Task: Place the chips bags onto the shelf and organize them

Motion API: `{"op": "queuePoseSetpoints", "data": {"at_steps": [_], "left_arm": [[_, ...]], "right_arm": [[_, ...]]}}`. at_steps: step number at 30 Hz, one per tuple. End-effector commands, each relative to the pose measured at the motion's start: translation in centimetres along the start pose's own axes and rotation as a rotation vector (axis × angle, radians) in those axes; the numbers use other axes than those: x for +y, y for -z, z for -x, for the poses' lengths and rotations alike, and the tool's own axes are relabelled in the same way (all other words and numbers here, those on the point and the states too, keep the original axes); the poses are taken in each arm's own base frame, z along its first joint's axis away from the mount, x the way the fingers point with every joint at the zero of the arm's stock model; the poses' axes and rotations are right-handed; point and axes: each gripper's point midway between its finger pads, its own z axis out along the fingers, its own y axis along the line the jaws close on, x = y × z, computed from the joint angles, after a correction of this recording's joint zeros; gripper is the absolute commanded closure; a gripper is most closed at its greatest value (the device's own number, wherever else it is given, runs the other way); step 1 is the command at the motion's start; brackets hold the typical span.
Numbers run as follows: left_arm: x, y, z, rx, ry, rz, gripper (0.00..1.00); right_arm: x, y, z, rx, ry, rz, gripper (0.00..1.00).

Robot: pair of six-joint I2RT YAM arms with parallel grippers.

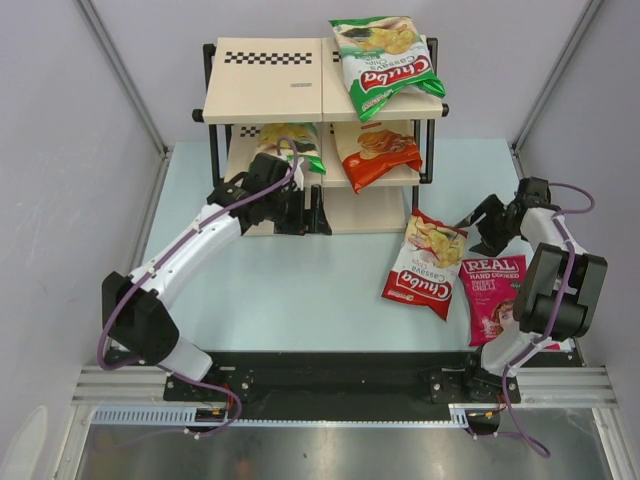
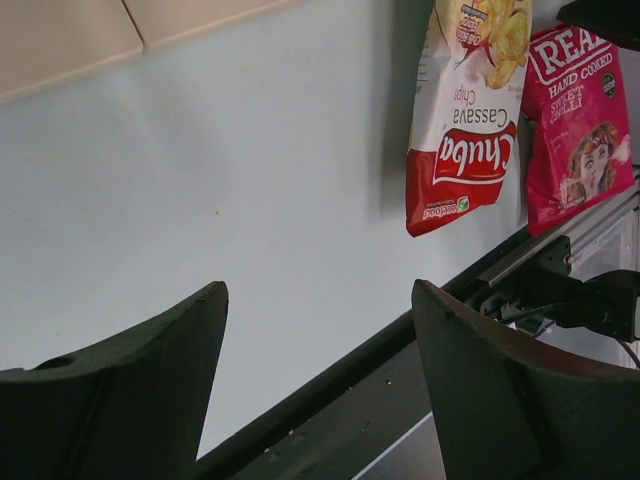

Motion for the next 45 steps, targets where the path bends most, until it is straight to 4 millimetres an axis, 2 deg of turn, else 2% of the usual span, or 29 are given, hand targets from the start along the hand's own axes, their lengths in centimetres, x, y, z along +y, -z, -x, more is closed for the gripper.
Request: {"op": "queuePoseSetpoints", "data": {"at_steps": [1,4,7,11,15,16,17,18,19,20,23,24,25,26,28,33,36,39,40,42,45], "left_arm": [[-1.8,1.3,1.4,-0.073,-0.025,-0.039,0.21],[-1.7,2.1,1.6,-0.090,-0.029,-0.018,0.21],[-1.9,2.6,1.5,-0.094,-0.031,-0.022,0.21],[-2.2,3.0,1.0,-0.110,-0.041,-0.048,0.18],[-4.0,2.9,0.0,-0.087,-0.088,-0.171,0.18],[-4.7,3.0,-0.7,-0.051,-0.101,-0.222,0.18],[-5.0,2.9,-1.2,-0.029,-0.104,-0.237,0.18],[-5.3,3.1,-1.7,-0.006,-0.108,-0.256,0.18],[-5.4,3.1,-2.5,0.023,-0.112,-0.262,0.18],[-5.6,3.4,-2.9,0.042,-0.113,-0.276,0.18],[-5.3,4.1,-4.9,0.095,-0.091,-0.280,0.18],[-4.6,3.7,-6.2,0.122,-0.070,-0.275,0.18],[-4.6,3.5,-6.2,0.107,-0.052,-0.279,0.19],[-4.5,3.7,-6.6,0.108,-0.045,-0.277,0.19],[-4.2,3.6,-6.7,0.110,-0.035,-0.264,0.19],[-3.8,2.9,-7.1,0.131,-0.007,-0.249,0.20],[-3.5,2.7,-7.2,0.132,0.005,-0.232,0.20],[-3.3,2.6,-7.5,0.137,0.010,-0.227,0.20],[-3.2,2.6,-7.5,0.134,0.009,-0.224,0.20],[-3.0,2.7,-7.7,0.137,0.013,-0.217,0.20],[-2.9,3.0,-7.8,0.125,0.010,-0.208,0.20]], "right_arm": [[-1.6,-0.2,1.0,-0.016,0.084,-0.039,0.23],[-2.3,-0.9,1.3,-0.008,0.082,-0.047,0.21],[-2.4,-2.4,0.6,0.033,0.085,-0.039,0.19],[-1.7,-3.8,-0.4,0.065,0.114,-0.032,0.20],[-1.4,-6.0,-2.4,0.145,0.117,-0.013,0.24],[-1.3,-6.4,-2.6,0.155,0.121,-0.006,0.28],[-1.3,-6.5,-2.9,0.167,0.121,-0.001,0.42],[-1.3,-6.5,-3.1,0.179,0.114,0.000,0.80],[-1.3,-5.8,-3.4,0.180,0.117,-0.010,0.94],[-1.4,-5.3,-3.4,0.171,0.127,-0.019,0.99],[-1.3,-3.4,-4.0,0.154,0.162,-0.022,1.00],[-1.3,-3.0,-4.4,0.158,0.156,-0.021,1.00],[-1.0,-2.6,-4.7,0.157,0.130,-0.010,1.00],[-0.4,-1.9,-5.6,0.165,0.119,0.023,1.00],[0.9,-1.2,-6.2,0.160,0.074,0.061,1.00],[5.6,1.3,-8.4,0.137,0.045,0.159,1.00],[7.3,2.0,-10.2,0.156,-0.083,0.194,1.00],[8.4,1.8,-11.8,0.162,-0.208,0.221,1.00],[8.3,1.6,-11.6,0.137,-0.243,0.216,1.00],[9.7,1.3,-12.7,0.134,-0.310,0.245,1.00],[10.2,0.9,-12.5,0.077,-0.394,0.256,1.00]]}}
